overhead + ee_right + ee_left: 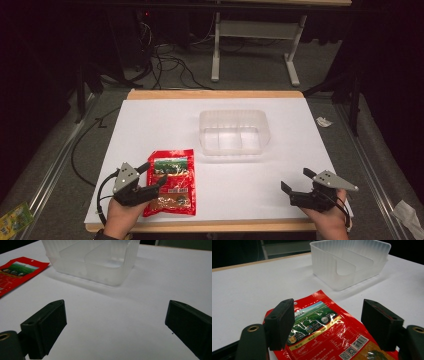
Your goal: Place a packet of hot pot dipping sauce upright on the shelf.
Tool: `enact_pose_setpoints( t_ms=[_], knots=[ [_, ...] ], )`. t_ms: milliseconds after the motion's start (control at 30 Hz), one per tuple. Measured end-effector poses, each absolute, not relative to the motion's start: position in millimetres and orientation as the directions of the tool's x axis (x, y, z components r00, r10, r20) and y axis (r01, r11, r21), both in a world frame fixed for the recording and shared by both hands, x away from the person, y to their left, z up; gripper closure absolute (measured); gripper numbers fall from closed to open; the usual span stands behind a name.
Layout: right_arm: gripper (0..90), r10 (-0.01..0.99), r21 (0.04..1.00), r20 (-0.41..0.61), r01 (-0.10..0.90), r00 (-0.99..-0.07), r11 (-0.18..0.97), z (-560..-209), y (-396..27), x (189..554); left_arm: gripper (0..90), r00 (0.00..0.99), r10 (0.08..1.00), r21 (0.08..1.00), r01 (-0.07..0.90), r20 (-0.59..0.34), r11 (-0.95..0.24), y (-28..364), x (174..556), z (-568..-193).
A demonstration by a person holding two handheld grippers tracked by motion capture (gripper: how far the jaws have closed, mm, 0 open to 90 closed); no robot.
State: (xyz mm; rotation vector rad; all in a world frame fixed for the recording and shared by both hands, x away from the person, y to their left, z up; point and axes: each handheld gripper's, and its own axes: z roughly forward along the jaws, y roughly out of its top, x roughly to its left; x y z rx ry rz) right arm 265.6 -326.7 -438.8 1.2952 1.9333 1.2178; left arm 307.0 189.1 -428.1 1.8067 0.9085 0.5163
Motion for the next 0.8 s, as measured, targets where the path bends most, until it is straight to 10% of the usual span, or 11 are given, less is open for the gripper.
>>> enact_pose_setpoints(
  t_ms=[800],
  knots=[
    [3.3,0.896,0.886,0.086,0.445,-0.436,0.132,-438,-324,266,27.9,0.473,0.854,0.831,0.548,-0.215,-0.093,220,341,-453]
  ],
)
